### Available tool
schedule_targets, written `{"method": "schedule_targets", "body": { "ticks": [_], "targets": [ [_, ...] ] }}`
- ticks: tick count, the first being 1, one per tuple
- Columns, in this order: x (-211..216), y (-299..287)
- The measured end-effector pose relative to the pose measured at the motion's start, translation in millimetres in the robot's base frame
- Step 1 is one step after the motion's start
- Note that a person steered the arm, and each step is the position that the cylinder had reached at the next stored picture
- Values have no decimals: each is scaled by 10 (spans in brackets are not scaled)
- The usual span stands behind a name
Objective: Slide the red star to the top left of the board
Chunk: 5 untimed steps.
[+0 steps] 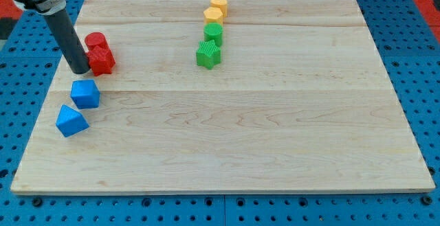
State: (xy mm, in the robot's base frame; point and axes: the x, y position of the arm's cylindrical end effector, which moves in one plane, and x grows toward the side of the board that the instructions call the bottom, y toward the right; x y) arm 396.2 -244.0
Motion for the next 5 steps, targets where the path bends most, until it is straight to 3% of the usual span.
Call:
{"method": "schedule_targets", "body": {
  "ticks": [2, 5],
  "targets": [
    [2, 26],
    [-375, 1407]
  ]
}}
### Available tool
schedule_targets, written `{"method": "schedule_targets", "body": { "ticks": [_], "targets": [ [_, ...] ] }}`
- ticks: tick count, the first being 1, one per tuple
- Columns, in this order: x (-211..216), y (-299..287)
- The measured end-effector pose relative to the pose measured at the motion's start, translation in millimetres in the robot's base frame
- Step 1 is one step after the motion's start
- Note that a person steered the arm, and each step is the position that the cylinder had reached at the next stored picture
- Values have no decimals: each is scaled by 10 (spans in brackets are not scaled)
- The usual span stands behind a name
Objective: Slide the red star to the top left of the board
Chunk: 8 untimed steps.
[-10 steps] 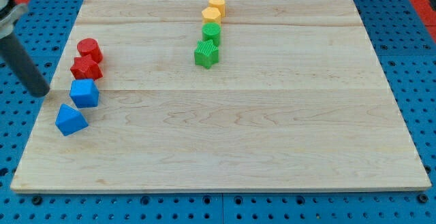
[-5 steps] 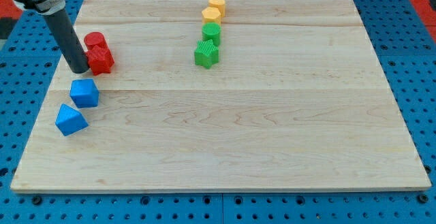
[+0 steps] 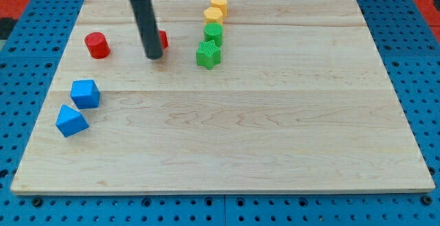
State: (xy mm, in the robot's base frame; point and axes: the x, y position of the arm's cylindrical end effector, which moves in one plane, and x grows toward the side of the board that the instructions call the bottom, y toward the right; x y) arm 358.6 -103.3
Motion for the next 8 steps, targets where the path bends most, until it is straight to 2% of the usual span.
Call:
{"method": "schedule_targets", "body": {
  "ticks": [1, 2, 3, 5, 8],
  "targets": [
    [-197, 205],
    [-330, 100],
    [8, 167],
    [-286, -112],
    [-536, -114]
  ]
}}
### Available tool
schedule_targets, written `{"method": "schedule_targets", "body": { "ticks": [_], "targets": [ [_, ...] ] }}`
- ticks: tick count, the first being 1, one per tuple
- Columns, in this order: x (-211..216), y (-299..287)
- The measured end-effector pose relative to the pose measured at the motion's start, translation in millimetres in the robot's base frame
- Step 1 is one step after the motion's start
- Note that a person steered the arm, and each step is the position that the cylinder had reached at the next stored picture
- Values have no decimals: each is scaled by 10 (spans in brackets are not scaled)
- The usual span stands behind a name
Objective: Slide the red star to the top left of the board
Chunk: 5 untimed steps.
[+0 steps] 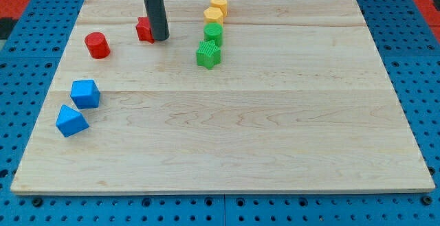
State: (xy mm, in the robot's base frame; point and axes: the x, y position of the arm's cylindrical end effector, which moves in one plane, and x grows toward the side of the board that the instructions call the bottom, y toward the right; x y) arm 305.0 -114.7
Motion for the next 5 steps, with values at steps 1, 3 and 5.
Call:
{"method": "schedule_targets", "body": {
  "ticks": [1, 3, 5],
  "targets": [
    [-160, -186],
    [-402, -548],
    [-447, -632]
  ]
}}
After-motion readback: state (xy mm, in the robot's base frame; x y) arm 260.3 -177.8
